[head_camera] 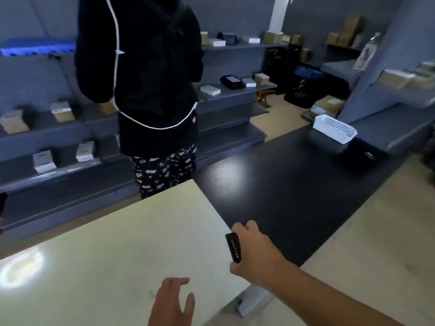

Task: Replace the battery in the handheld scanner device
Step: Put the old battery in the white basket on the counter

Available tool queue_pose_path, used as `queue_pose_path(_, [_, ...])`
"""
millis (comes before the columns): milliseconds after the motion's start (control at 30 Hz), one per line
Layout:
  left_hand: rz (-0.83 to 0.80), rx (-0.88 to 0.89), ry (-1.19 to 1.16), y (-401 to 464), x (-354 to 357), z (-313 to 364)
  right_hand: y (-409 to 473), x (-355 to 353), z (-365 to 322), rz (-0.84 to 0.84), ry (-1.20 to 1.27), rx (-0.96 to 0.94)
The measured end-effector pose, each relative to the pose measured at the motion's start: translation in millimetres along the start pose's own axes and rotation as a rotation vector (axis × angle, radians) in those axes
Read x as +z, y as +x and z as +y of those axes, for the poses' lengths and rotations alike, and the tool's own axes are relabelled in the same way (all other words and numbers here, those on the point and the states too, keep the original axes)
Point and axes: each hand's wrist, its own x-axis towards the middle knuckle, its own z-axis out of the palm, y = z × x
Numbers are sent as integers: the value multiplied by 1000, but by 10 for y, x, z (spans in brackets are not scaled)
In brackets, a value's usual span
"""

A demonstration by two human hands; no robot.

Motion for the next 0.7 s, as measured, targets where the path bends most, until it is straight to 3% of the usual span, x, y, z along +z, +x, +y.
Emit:
queue_pose_path(233, [-112,9,28,645,1056,1479,378,-928,1392,12,51,6])
queue_pose_path(567, [-260,83,100,2086,2487,2708,1371,-1928,3246,18,-4,7])
queue_pose_path(700, [-297,25,59,2736,3222,3097,1989,-2373,4089,-1,-61,50])
